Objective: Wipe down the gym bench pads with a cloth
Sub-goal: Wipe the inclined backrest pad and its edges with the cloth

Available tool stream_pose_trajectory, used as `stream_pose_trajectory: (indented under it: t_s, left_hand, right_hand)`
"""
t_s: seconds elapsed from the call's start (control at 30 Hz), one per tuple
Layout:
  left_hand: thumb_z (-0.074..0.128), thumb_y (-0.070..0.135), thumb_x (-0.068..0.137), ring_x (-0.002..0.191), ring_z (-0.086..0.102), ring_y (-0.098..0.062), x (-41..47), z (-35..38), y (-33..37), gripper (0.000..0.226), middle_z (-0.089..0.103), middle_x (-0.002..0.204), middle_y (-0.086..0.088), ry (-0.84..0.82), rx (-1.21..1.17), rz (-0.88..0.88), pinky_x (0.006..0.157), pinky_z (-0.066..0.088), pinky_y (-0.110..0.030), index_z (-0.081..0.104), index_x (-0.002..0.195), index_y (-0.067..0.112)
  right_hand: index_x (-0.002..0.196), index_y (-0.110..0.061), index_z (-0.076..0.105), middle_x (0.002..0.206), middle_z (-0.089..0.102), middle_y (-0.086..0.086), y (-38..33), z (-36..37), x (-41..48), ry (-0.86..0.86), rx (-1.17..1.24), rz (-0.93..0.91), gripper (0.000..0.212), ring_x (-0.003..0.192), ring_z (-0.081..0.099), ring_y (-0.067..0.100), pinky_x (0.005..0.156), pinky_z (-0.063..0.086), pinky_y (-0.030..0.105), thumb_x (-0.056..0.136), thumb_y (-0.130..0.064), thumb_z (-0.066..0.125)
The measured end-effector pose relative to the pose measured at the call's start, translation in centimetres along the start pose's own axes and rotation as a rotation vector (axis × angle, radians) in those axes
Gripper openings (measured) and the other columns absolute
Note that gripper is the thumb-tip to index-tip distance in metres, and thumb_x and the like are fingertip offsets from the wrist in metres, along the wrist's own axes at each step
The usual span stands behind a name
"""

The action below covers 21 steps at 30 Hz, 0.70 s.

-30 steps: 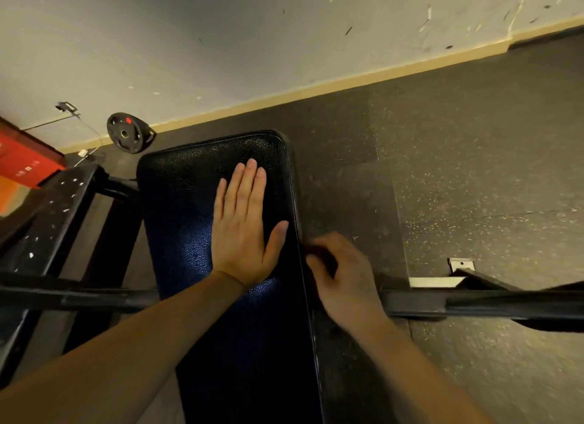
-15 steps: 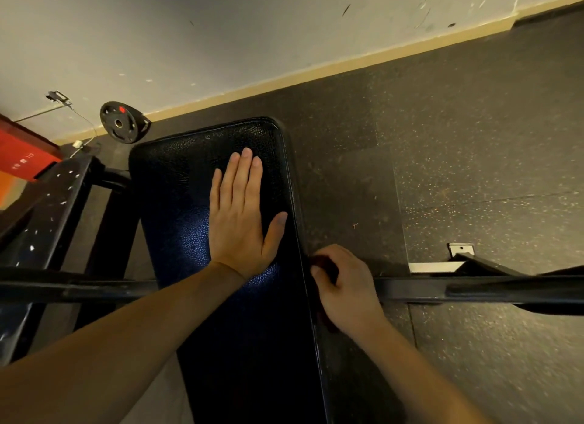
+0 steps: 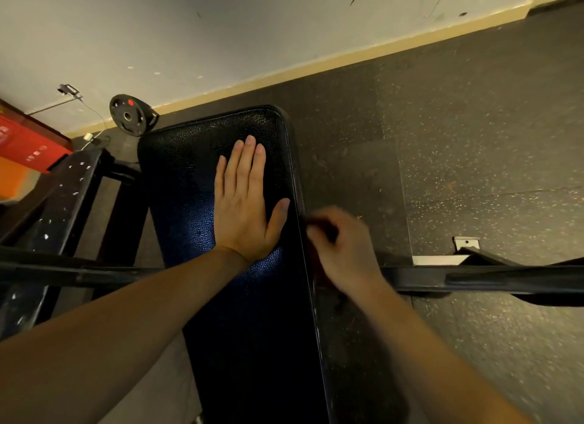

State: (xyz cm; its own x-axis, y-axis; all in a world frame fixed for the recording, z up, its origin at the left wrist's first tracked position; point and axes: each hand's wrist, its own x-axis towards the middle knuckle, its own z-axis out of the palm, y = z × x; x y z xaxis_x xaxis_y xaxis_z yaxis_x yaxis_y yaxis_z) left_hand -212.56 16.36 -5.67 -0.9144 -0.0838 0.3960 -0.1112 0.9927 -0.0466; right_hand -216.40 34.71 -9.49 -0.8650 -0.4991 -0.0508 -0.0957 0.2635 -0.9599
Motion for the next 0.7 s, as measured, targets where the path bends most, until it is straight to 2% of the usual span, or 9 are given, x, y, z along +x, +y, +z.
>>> stream_pose_trajectory:
  t_s: [0.07, 0.1, 0.17, 0.23, 0.3, 0.4, 0.47, 0.53, 0.7]
  left_hand:
    - [0.032, 0.049, 0.101, 0.158, 0.008, -0.033, 0.0, -0.1, 0.0, 0.079, 0.015, 0.168, -0.02, -0.004, 0.009, -0.006, 0.125, 0.012, -0.058, 0.02, 0.158, -0.005]
    - [0.032, 0.049, 0.101, 0.158, 0.008, -0.033, 0.0, 0.0, 0.0, 0.079, 0.015, 0.168, -0.02, -0.004, 0.01, -0.004, 0.125, 0.012, -0.058, 0.02, 0.158, -0.004]
    - [0.033, 0.048, 0.101, 0.158, 0.008, -0.033, -0.1, 0.1, 0.0, 0.078, 0.015, 0.168, -0.02, 0.005, 0.006, 0.0, 0.125, 0.013, -0.058, 0.021, 0.158, -0.005]
    - [0.034, 0.047, 0.1, 0.157, 0.01, -0.033, -0.1, 0.2, -0.1, 0.078, 0.017, 0.168, -0.02, 0.023, -0.006, -0.003, 0.125, 0.013, -0.058, 0.022, 0.157, -0.005]
    - [0.035, 0.046, 0.099, 0.157, 0.01, -0.033, -0.1, 0.3, 0.0, 0.079, 0.018, 0.167, -0.02, 0.032, -0.009, -0.004, 0.125, 0.013, -0.058, 0.023, 0.157, -0.006]
    - [0.035, 0.046, 0.1, 0.157, 0.01, -0.033, 0.0, 0.2, 0.0, 0.079, 0.017, 0.167, -0.02, 0.018, -0.006, 0.001, 0.125, 0.013, -0.058, 0.023, 0.157, -0.006]
    - [0.035, 0.048, 0.1, 0.158, 0.008, -0.033, 0.0, 0.1, -0.1, 0.079, 0.016, 0.168, -0.02, 0.002, 0.005, 0.006, 0.125, 0.013, -0.058, 0.021, 0.157, -0.005]
    - [0.034, 0.049, 0.1, 0.158, 0.008, -0.032, 0.0, 0.0, -0.1, 0.079, 0.015, 0.168, -0.02, 0.002, 0.01, 0.009, 0.125, 0.013, -0.058, 0.021, 0.158, -0.005]
    - [0.031, 0.05, 0.102, 0.157, 0.011, -0.033, -0.2, 0.0, 0.0, 0.078, 0.018, 0.168, -0.02, 0.016, 0.005, 0.001, 0.125, 0.014, -0.058, 0.022, 0.158, -0.004]
  right_hand:
    - [0.106, -0.017, 0.071, 0.097, 0.069, -0.009, -2.4, 0.0, 3.3, 0.126, 0.044, -0.106, 0.014, 0.091, 0.064, 0.003, 0.084, 0.048, 0.014, 0.094, -0.012, 0.066]
    - [0.107, -0.017, 0.071, 0.098, 0.069, -0.008, -2.4, 0.2, 3.6, 0.134, 0.1, -0.107, 0.014, 0.091, 0.064, 0.002, 0.084, 0.049, 0.013, 0.095, -0.012, 0.065]
    - [0.109, -0.021, 0.068, 0.099, 0.069, -0.009, 0.4, 0.9, 0.4, 0.033, 0.157, 0.021, 0.014, 0.091, 0.065, 0.001, 0.084, 0.05, 0.017, 0.098, -0.014, 0.063]
    - [0.106, -0.025, 0.068, 0.096, 0.069, -0.006, 3.2, 1.0, -5.8, -0.16, 0.158, 0.191, 0.014, 0.088, 0.066, 0.004, 0.082, 0.053, 0.026, 0.099, -0.015, 0.062]
    - [0.103, -0.024, 0.07, 0.094, 0.07, -0.004, 4.3, 0.6, -8.7, -0.278, 0.102, 0.249, 0.014, 0.087, 0.067, 0.006, 0.083, 0.054, 0.032, 0.098, -0.013, 0.063]
    - [0.103, -0.02, 0.07, 0.094, 0.068, -0.007, 2.0, 0.3, -3.2, -0.134, 0.048, 0.119, 0.01, 0.089, 0.065, 0.007, 0.085, 0.053, 0.03, 0.097, -0.015, 0.063]
    - [0.099, -0.023, 0.07, 0.093, 0.069, -0.01, -0.8, 0.1, 1.0, 0.019, 0.023, -0.011, 0.01, 0.089, 0.065, 0.005, 0.084, 0.051, 0.022, 0.096, -0.015, 0.064]
    - [0.1, -0.026, 0.068, 0.093, 0.067, -0.013, -1.2, 0.3, 1.4, 0.051, 0.091, -0.031, 0.013, 0.09, 0.064, 0.001, 0.083, 0.049, 0.016, 0.096, -0.014, 0.064]
    - [0.1, -0.026, 0.069, 0.095, 0.068, -0.009, 3.8, 0.3, -10.6, -0.294, 0.092, 0.204, 0.016, 0.092, 0.064, 0.001, 0.084, 0.048, 0.022, 0.096, -0.011, 0.065]
